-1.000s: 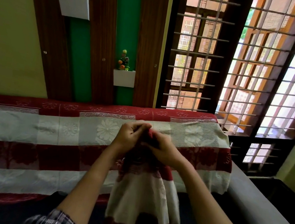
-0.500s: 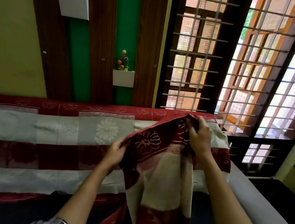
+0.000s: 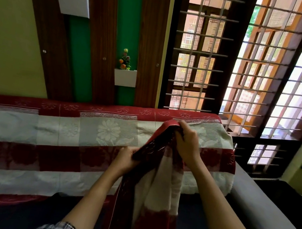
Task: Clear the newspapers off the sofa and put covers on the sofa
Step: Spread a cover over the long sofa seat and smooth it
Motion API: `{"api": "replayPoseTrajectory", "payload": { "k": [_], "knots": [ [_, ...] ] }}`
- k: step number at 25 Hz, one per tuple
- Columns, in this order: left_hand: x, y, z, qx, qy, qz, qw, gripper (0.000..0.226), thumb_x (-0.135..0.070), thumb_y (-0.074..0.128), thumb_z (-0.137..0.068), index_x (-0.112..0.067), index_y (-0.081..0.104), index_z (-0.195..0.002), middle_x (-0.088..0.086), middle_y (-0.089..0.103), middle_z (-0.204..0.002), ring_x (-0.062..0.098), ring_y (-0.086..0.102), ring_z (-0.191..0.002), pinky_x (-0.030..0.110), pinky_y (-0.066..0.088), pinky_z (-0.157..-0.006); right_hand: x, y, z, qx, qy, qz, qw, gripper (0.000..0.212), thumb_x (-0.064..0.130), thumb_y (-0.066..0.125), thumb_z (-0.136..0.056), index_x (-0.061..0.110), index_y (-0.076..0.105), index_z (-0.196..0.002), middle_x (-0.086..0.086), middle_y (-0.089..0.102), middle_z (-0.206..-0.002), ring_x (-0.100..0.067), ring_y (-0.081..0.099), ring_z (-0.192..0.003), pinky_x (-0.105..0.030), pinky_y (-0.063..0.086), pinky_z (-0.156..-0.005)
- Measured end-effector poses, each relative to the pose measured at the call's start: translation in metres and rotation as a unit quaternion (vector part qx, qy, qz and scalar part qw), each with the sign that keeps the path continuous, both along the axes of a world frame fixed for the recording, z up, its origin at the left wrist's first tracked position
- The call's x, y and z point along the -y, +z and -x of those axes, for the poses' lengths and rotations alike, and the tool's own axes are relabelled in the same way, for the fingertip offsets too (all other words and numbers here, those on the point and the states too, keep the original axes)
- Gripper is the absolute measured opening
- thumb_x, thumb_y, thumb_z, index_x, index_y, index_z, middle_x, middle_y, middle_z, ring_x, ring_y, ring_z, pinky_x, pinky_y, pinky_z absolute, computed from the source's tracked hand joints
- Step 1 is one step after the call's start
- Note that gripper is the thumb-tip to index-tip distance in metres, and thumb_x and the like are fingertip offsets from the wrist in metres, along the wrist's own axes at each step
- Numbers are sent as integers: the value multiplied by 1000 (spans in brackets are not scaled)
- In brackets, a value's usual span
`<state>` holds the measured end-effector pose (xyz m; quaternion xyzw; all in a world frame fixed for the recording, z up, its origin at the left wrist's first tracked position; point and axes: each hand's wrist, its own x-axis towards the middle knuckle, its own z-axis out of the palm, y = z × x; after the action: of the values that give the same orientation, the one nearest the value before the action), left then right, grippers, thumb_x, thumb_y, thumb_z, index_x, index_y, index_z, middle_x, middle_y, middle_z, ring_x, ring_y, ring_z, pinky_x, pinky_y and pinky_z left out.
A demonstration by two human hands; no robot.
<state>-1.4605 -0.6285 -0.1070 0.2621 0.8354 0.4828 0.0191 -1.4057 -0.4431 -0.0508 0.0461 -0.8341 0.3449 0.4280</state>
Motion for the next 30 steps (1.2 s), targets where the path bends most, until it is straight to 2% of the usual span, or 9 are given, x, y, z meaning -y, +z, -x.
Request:
{"api": "replayPoseTrajectory", "payload": {
  "k": [2, 5, 8, 10, 14, 18, 22, 25, 30],
  "knots": [
    [3, -25, 6, -8, 70, 71, 995, 14, -8, 58, -85, -15, 65, -74, 5, 64, -69, 15, 61, -74, 27, 40, -57, -12, -2, 2, -31, -49, 110, 992, 11, -6, 48, -89, -6, 58, -85, -16, 59, -72, -32, 55, -62, -33, 47, -55],
    [10, -29, 16, 43, 174, -13, 984, 29, 7, 44, -86, -8, 66, -99, 15, 67, -89, 30, 63, -85, 27, 42, -65, -39, -8, 1, 23, -140, 183, 973, 11, 4, 52, -89, 7, 58, -97, -15, 62, -91, -29, 60, -83, -42, 52, -71],
    [0, 14, 11, -40, 177, -102, 978, 33, 11, 45, -84, 1, 65, -109, 14, 67, -94, 26, 61, -82, 26, 43, -67, -26, -7, -8, 230, -70, 40, 970, 72, 22, 75, -75, 22, 36, -135, -3, 40, -132, -16, 40, -118, -37, 37, -101],
    [-12, 53, -2, -144, 92, -106, 980, 29, 6, 52, -81, -3, 68, -104, 9, 68, -88, 18, 60, -78, 24, 47, -64, 1, -3, -10, 248, 42, -78, 965, 77, 24, 72, -76, 25, 30, -140, -3, 36, -142, -20, 30, -133, -46, 21, -112],
    [-24, 61, -6, -305, 72, -65, 947, 23, 3, 63, -74, -11, 70, -90, 3, 72, -82, 16, 64, -73, 25, 51, -60, 13, 5, -7, 106, 29, -23, 994, 30, -14, 49, -81, -3, 58, -107, -16, 64, -94, -30, 63, -87, -30, 52, -74],
    [-13, -3, 3, -128, 147, -26, 981, 20, -7, 61, -87, -7, 69, -105, 11, 71, -89, 18, 62, -72, 11, 37, -52, -28, 13, -14, -69, -63, 125, 988, 15, -11, 47, -85, -5, 60, -89, -7, 60, -77, -25, 59, -67, -22, 50, -59],
    [-6, -7, 9, -47, 186, -144, 971, 19, -9, 56, -91, 0, 67, -103, 17, 69, -93, 27, 64, -83, 8, 40, -53, -51, 2, -19, 123, -112, 89, 982, 33, 4, 69, -76, 10, 57, -107, -7, 60, -104, -24, 60, -95, -41, 54, -81],
    [-13, 33, 0, -155, 66, -115, 979, 12, -5, 60, -87, -9, 69, -93, 4, 69, -84, 17, 64, -77, 15, 49, -58, -19, -15, -23, 266, 87, 1, 960, 66, 14, 79, -70, 21, 46, -127, 3, 55, -120, -11, 56, -105, -31, 49, -95],
    [-16, 36, -16, -258, 50, 28, 965, 6, -9, 69, -77, -9, 69, -83, 4, 69, -81, 18, 62, -74, 26, 47, -60, 16, -24, -13, 223, 126, -20, 966, 18, 10, 60, -88, 7, 62, -105, 2, 63, -86, -11, 61, -78, -23, 51, -68]
  ]
}}
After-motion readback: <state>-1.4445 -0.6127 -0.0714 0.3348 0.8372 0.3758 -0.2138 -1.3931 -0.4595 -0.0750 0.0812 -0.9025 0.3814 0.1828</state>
